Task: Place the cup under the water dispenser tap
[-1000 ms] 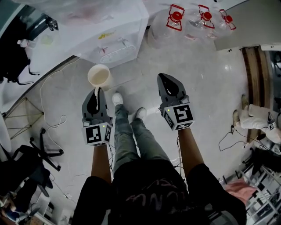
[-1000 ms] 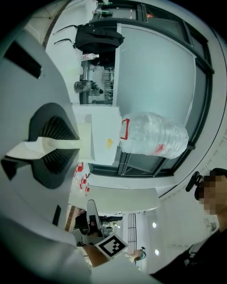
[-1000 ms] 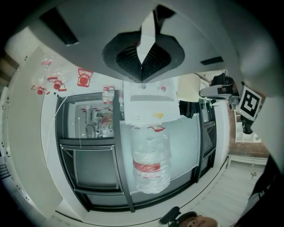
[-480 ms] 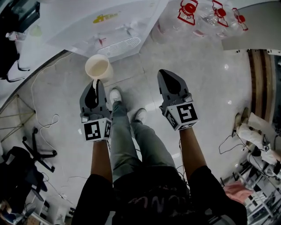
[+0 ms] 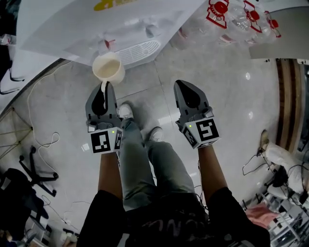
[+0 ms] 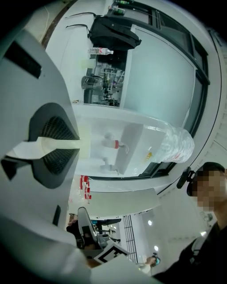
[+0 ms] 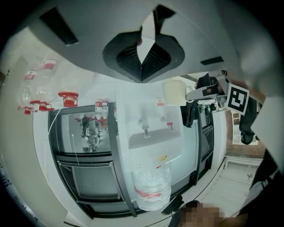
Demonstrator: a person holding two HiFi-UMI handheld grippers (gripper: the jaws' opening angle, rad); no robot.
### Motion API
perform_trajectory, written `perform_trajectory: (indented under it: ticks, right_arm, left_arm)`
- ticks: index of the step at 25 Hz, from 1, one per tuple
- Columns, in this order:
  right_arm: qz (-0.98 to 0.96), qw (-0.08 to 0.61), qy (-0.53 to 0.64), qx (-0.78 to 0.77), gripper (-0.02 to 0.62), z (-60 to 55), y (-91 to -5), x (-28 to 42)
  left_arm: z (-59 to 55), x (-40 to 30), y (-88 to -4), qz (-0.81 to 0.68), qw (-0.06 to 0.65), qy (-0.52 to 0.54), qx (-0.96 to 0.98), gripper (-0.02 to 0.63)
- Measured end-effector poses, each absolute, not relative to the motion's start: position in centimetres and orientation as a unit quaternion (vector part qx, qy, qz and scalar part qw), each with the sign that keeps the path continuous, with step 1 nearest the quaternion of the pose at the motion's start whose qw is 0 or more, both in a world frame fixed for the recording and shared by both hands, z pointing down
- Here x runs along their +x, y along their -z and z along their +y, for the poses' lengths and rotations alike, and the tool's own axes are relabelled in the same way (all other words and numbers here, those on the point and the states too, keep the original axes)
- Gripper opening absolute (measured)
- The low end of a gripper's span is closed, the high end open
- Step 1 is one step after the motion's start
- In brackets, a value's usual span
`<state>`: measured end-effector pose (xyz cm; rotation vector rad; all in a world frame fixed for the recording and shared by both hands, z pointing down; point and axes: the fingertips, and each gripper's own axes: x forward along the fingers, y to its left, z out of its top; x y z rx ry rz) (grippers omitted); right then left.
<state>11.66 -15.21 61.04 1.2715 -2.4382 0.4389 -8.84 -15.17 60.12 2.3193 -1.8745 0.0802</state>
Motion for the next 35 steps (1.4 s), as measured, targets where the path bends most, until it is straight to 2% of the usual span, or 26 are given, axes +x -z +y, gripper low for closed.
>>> perform_trajectory:
  ticks: [3,8,11,16,21,26,29,32,35]
  right_arm:
    - [-0.865,0.157,-0.141,0.455,0.014,-16.5,-62.3,11.2]
    - [-0.863,0.176,-0.152,0.449,0.014,-17.4,-65.6,10.8]
    - [-0.871,0.143,-0.133,0.45,0.014,-18.7,-66.2,10.4]
    - [-0.861,0.184,-0.158,0.446,0.014,-18.3,-68.8,11.2]
    - [-0.86,0.186,-0.159,0.447,0.014,-18.2,-69.1,11.7]
    - [-0.869,0.141,-0.133,0.455,0.014,-18.9,-68.5,11.5]
    - [-0.865,0.154,-0.14,0.457,0.014,-18.6,-69.0,11.6]
    - [-0.851,0.201,-0.17,0.453,0.014,-17.5,-69.9,11.8]
    - [-0.86,0.176,-0.153,0.454,0.014,-17.9,-69.3,11.1]
  left_arm:
    - [-15.9,-8.8,-61.4,-0.623,0.061,-0.03,0.779,0.046]
    - [-17.5,-9.2,-63.4,-0.628,0.048,-0.016,0.777,0.046]
    - [-18.1,-9.2,-64.7,-0.631,0.049,-0.008,0.774,0.046]
    - [-18.4,-8.9,-66.1,-0.633,0.046,-0.012,0.773,0.046]
    - [-18.5,-8.6,-66.5,-0.633,0.054,-0.008,0.772,0.046]
    - [-18.7,-8.3,-67.1,-0.629,0.058,-0.013,0.775,0.046]
    - [-18.7,-8.4,-67.1,-0.627,0.057,-0.014,0.777,0.046]
    - [-18.7,-8.3,-67.0,-0.623,0.056,-0.019,0.78,0.048]
    - [-18.7,-8.3,-67.0,-0.619,0.056,-0.025,0.783,0.048]
